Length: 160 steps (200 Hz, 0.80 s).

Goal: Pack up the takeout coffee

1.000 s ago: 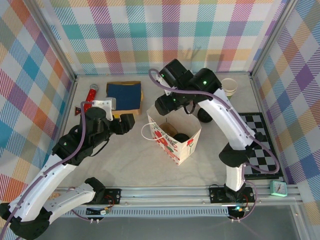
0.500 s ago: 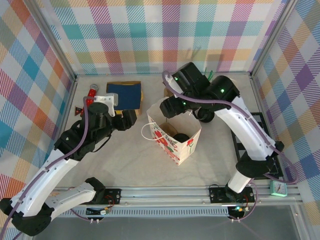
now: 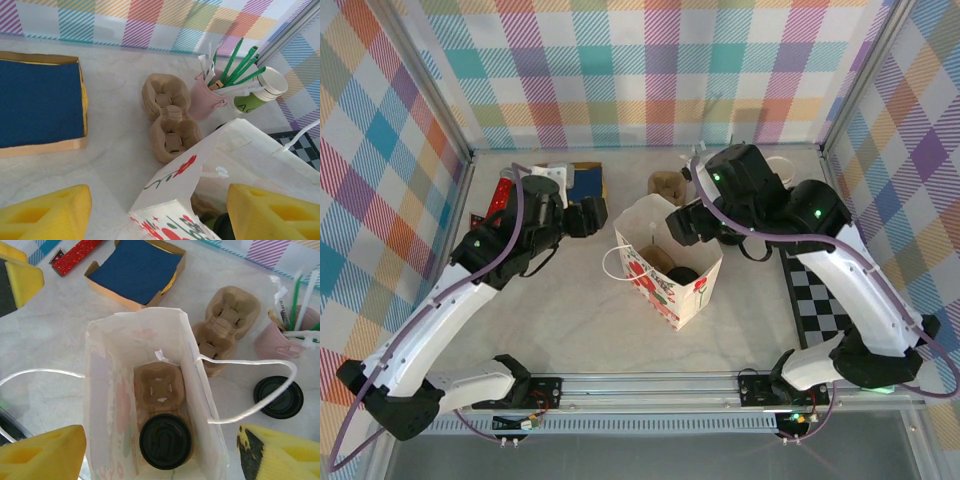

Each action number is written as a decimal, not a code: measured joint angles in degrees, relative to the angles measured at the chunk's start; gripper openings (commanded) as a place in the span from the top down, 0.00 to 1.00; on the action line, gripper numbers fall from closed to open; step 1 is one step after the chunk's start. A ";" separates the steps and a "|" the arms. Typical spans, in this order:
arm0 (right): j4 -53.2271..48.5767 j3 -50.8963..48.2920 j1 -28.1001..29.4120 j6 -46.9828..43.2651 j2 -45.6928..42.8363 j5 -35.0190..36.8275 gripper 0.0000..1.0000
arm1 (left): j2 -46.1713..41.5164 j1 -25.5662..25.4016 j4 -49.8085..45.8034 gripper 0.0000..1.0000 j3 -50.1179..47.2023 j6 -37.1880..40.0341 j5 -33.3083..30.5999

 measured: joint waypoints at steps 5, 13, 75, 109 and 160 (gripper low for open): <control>0.13 -0.48 -0.09 0.02 -0.42 0.24 0.20 | 0.52 0.13 -0.02 0.29 0.48 0.00 -0.02; 0.50 -1.33 -0.24 0.04 -1.07 0.52 0.19 | 1.20 0.37 -0.02 0.29 1.22 0.09 0.00; 2.86 -8.68 -1.44 0.72 -6.49 2.75 0.14 | 5.49 4.09 -0.92 0.29 7.19 1.49 0.68; 3.80 -12.79 -2.62 1.95 -10.36 4.48 0.14 | 8.96 8.17 -1.27 0.29 9.77 1.49 2.21; 4.09 -18.40 -4.37 3.50 -15.06 6.60 0.15 | 13.84 12.04 -1.29 0.31 13.29 1.49 4.46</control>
